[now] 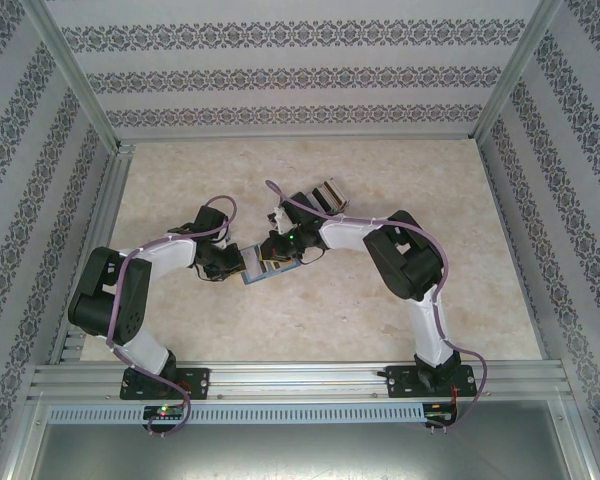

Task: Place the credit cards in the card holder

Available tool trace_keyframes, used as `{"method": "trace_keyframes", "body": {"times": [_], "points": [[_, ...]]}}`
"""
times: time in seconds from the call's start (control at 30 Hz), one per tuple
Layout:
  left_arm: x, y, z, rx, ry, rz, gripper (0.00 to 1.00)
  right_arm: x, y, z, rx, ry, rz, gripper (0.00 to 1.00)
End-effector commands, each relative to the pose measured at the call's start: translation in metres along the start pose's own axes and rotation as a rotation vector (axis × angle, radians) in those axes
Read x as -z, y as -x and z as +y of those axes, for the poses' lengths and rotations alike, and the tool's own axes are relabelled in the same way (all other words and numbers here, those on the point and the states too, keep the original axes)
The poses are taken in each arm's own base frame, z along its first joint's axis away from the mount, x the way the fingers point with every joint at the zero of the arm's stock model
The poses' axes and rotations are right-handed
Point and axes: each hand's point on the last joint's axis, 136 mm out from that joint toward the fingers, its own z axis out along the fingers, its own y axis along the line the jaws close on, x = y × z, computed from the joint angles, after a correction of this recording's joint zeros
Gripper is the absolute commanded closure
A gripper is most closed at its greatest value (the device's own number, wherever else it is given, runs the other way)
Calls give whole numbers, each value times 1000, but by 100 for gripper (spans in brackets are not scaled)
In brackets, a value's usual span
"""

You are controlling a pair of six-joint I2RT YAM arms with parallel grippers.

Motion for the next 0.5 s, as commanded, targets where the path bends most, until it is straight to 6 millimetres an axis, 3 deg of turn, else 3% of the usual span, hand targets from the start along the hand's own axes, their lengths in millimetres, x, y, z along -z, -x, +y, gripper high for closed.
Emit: {"method": "trace_keyframes", "body": {"times": [0.0,0.47], "points": [[1,11,-11,-20,-45,-25,85,-11,-20,-13,-2,-42,77,90],[10,15,-14,-23,-35,-44,86,37,-5,7,128,-187,10,60]]}}
